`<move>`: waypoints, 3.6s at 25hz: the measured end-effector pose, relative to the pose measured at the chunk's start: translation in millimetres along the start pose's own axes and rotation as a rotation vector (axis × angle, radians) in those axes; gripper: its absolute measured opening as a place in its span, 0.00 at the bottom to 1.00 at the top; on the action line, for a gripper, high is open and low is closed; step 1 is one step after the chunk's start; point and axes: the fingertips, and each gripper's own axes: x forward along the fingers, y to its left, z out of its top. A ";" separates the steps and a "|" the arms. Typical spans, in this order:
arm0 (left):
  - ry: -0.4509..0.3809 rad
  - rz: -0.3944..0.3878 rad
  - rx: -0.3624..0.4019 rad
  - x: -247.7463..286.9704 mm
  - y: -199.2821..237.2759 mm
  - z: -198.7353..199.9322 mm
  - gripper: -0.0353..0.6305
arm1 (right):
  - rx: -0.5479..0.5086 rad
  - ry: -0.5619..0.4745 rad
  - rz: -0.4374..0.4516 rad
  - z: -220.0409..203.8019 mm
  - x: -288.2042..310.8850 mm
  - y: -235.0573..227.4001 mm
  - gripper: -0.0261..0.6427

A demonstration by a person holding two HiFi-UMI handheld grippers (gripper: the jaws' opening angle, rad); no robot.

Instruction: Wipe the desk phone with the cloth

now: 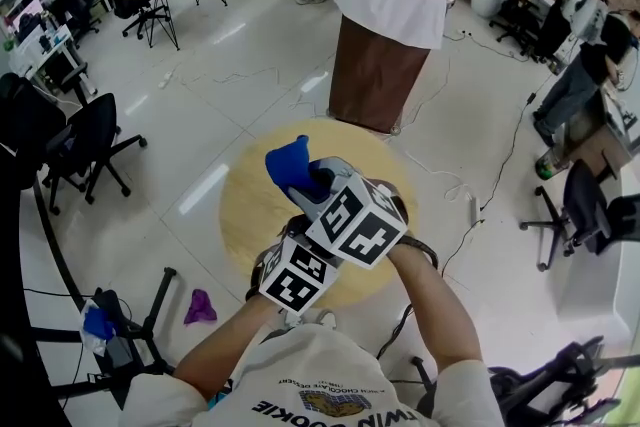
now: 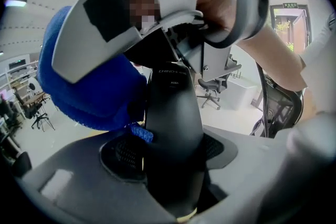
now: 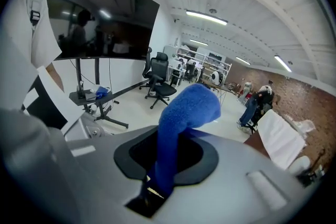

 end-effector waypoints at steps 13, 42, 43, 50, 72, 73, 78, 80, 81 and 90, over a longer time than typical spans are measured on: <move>-0.012 0.005 -0.032 -3.7 6.1 -6.0 0.45 | 0.070 -0.068 -0.085 1.9 -10.9 -26.3 0.13; -0.001 0.077 -0.242 -16.5 31.9 -47.9 0.45 | 0.365 -0.319 -0.516 -70.8 -156.7 -1.5 0.13; 0.002 0.079 -0.246 -15.6 32.4 -49.2 0.45 | 0.374 -0.319 -0.515 -73.9 -155.4 0.7 0.13; 0.002 0.093 -0.288 -6.4 36.1 -57.8 0.45 | 0.400 -0.329 -0.539 -90.4 -152.1 3.2 0.13; 0.339 0.168 -0.499 125.1 94.7 -191.2 0.45 | 0.523 -0.240 -0.505 -157.7 -111.2 39.6 0.13; 0.353 0.171 -0.514 128.1 95.0 -197.1 0.45 | 0.527 -0.237 -0.501 -158.7 -111.1 41.5 0.13; 0.383 0.176 -0.532 137.7 97.3 -207.7 0.46 | 0.534 -0.229 -0.494 -161.1 -110.8 43.0 0.13; 0.378 0.187 -0.532 140.3 100.2 -206.9 0.46 | 0.536 -0.224 -0.492 -163.1 -110.8 42.3 0.13; 0.379 0.188 -0.539 141.1 100.5 -207.4 0.46 | 0.538 -0.221 -0.491 -164.1 -110.2 42.2 0.13; 0.404 0.151 -0.552 142.6 91.9 -211.3 0.48 | 0.547 -0.224 -0.471 -164.4 -103.1 41.4 0.13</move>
